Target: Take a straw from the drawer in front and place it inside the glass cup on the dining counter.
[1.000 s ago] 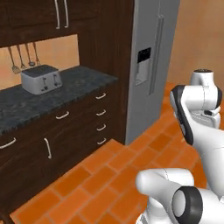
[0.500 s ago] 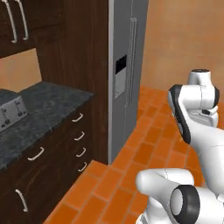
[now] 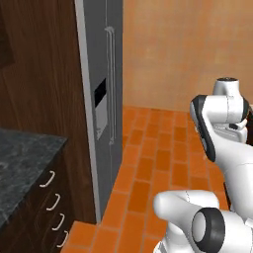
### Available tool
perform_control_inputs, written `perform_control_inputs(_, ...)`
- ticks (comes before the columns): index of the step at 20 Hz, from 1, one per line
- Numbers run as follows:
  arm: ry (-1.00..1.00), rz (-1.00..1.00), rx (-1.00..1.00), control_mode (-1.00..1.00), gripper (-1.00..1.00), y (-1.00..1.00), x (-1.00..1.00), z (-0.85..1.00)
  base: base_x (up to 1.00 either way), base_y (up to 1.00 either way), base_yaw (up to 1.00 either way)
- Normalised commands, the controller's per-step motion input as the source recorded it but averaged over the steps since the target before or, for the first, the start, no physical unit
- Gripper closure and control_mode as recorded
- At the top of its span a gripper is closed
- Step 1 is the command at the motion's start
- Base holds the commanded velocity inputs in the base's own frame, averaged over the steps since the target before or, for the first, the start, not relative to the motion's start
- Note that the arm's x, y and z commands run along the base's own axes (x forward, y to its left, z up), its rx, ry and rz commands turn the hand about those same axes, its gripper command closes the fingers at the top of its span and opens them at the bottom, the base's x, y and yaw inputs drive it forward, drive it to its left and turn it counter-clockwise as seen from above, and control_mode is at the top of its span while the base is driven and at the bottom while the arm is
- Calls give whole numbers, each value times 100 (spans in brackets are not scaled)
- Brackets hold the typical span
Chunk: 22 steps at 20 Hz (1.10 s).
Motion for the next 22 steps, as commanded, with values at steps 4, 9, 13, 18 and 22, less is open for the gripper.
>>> perform_control_inputs(4,0,0,0,100,100,0,0,0,100,0,-37)
perform_control_inputs(9,0,0,0,100,100,0,0,0,100,0,-36)
perform_control_inputs(13,0,0,0,100,100,0,0,0,100,0,-37)
perform_control_inputs(18,0,0,0,100,100,0,0,0,100,6,-36)
perform_control_inputs(22,0,0,0,100,100,0,0,0,100,14,-37)
